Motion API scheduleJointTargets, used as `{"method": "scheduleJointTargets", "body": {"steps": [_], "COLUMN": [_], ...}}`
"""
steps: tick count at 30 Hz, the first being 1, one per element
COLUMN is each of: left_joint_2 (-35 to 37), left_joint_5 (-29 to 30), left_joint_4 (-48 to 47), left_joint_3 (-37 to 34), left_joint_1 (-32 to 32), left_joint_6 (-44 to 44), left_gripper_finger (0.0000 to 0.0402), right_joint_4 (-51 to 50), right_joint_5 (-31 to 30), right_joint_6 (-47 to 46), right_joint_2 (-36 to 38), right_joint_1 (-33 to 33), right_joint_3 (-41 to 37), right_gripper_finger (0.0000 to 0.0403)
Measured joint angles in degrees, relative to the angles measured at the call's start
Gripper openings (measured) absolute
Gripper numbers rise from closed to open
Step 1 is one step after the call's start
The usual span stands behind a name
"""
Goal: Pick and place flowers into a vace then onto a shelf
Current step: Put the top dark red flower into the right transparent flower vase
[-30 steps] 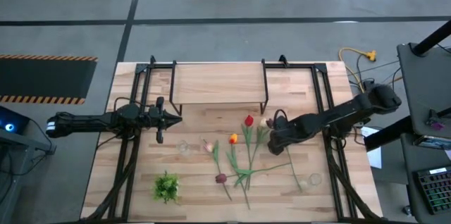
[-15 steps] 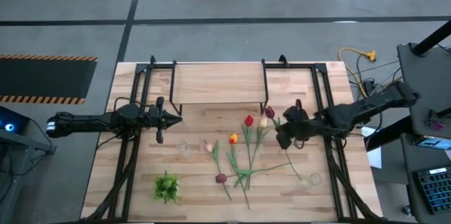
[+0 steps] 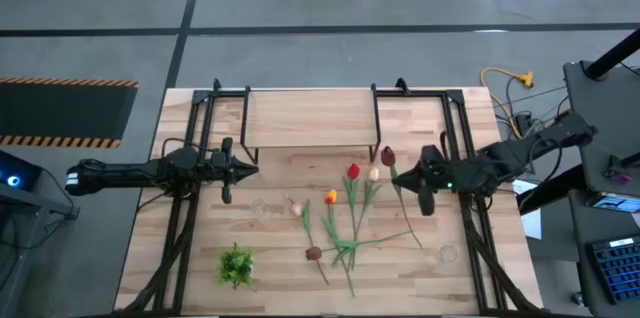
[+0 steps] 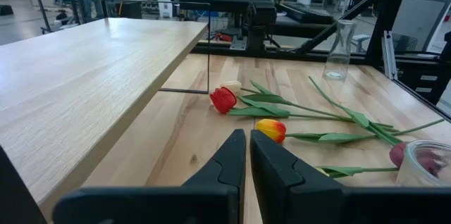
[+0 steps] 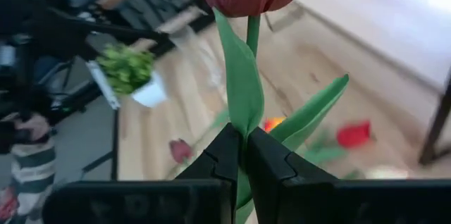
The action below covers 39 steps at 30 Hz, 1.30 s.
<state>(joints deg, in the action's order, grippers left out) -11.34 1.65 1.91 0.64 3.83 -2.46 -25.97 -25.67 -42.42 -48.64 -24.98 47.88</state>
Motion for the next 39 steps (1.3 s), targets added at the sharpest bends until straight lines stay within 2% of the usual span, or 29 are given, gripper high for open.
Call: {"method": "scheduleJointTargets", "body": {"steps": [12, 22, 31, 37, 39], "left_joint_2": [0.0, 0.0, 0.0, 0.0, 0.0], "left_joint_5": [0.0, 0.0, 0.0, 0.0, 0.0], "left_joint_4": [0.0, 0.0, 0.0, 0.0, 0.0], "left_joint_3": [0.0, 0.0, 0.0, 0.0, 0.0], "left_joint_1": [0.0, 0.0, 0.0, 0.0, 0.0], "left_joint_6": [0.0, 0.0, 0.0, 0.0, 0.0], "left_gripper_finger": [0.0005, 0.0005, 0.0005, 0.0005, 0.0005], "right_joint_4": [-2.1, -11.8, -12.4, -7.4, -6.3], "right_joint_5": [1.3, 1.3, 3.1, -7.0, -8.7], "right_joint_6": [23.3, 22.7, 26.4, 25.1, 23.4], "right_joint_2": [-0.7, -0.1, 0.1, 0.2, 0.1], "right_joint_1": [-8.6, -16.8, -23.0, -23.2, -23.2], "right_joint_3": [14.8, 16.4, 16.4, 17.5, 17.3], "right_gripper_finger": [0.0013, 0.0013, 0.0013, 0.0013, 0.0013]}}
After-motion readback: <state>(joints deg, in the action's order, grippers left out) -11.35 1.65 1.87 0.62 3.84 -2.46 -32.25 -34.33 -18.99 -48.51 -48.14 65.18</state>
